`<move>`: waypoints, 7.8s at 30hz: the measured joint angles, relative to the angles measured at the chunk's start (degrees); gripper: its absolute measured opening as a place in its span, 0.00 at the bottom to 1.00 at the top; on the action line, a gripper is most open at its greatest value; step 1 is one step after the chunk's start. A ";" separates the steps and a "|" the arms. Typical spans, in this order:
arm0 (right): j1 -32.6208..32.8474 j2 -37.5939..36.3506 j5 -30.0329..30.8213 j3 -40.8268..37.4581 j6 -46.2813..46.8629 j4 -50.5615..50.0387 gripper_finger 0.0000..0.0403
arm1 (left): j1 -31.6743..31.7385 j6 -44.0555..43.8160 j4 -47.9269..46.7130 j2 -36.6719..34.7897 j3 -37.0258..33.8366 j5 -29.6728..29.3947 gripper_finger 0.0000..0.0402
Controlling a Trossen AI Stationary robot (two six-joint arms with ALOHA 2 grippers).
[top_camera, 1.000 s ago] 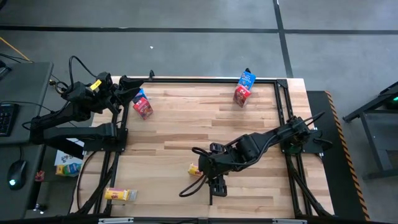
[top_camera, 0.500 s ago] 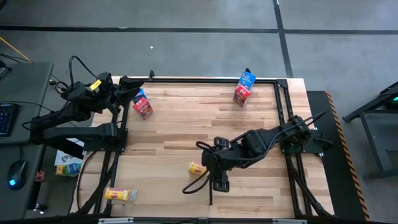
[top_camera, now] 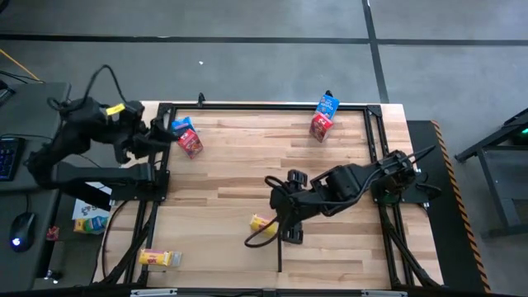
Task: Stack cereal on shelf
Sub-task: Adjust the yellow cereal box, then adjust the yellow cereal boxes on the shelf
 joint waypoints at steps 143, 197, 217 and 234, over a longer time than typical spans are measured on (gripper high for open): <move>-4.04 -2.71 12.86 -0.20 -0.16 -0.77 0.65 | -79.28 -19.52 -60.89 58.26 38.05 -30.44 0.60; -4.04 -8.52 18.51 -0.09 -2.98 -0.99 0.65 | -46.32 20.94 -46.71 78.19 61.59 -31.97 0.34; -4.04 -8.52 18.51 -0.09 -2.98 -0.94 0.65 | -45.17 22.64 -43.16 73.43 61.59 -31.99 0.58; 5.87 -9.25 12.31 -7.47 10.41 -10.99 0.39 | -55.66 3.42 -50.68 45.46 42.78 -71.87 0.18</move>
